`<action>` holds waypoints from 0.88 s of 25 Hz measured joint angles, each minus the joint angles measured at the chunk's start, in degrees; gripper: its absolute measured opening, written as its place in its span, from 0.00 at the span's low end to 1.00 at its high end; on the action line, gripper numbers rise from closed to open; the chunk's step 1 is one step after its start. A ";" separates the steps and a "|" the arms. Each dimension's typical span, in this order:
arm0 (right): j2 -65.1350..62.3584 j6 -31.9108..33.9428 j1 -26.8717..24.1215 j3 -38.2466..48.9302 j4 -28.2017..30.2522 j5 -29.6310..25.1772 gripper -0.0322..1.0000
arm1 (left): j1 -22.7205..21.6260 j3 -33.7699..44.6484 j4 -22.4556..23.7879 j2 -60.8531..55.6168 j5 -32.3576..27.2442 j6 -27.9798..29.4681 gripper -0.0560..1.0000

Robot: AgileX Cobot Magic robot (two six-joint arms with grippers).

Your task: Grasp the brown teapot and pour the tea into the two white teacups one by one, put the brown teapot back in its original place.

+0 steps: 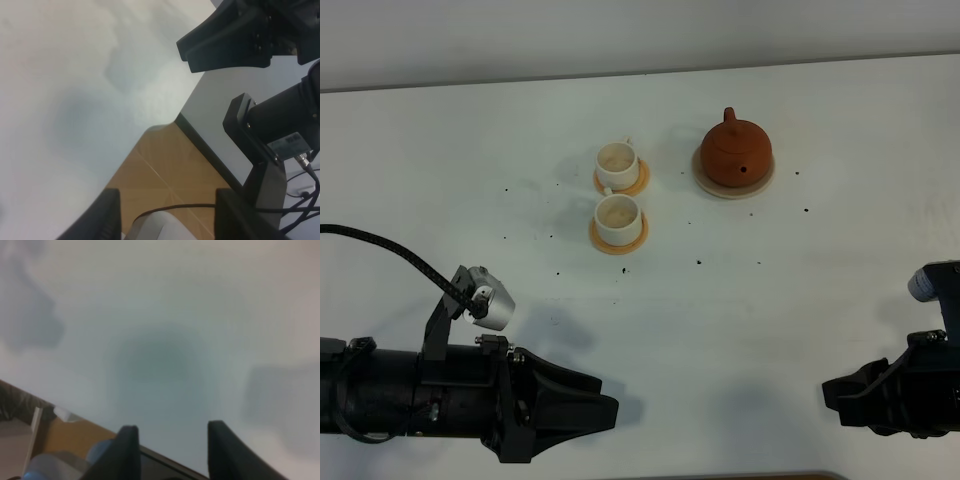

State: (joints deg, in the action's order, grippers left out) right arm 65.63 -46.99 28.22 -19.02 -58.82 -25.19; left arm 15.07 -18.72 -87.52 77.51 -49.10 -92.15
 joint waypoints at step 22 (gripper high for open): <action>0.00 0.00 0.00 0.00 0.00 0.00 0.34 | 0.00 0.00 -1.52 -1.13 -2.29 0.05 0.46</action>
State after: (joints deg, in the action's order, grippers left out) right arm 65.63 -46.99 28.22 -19.02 -58.82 -25.19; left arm 15.07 -18.72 -89.04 76.38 -51.40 -92.10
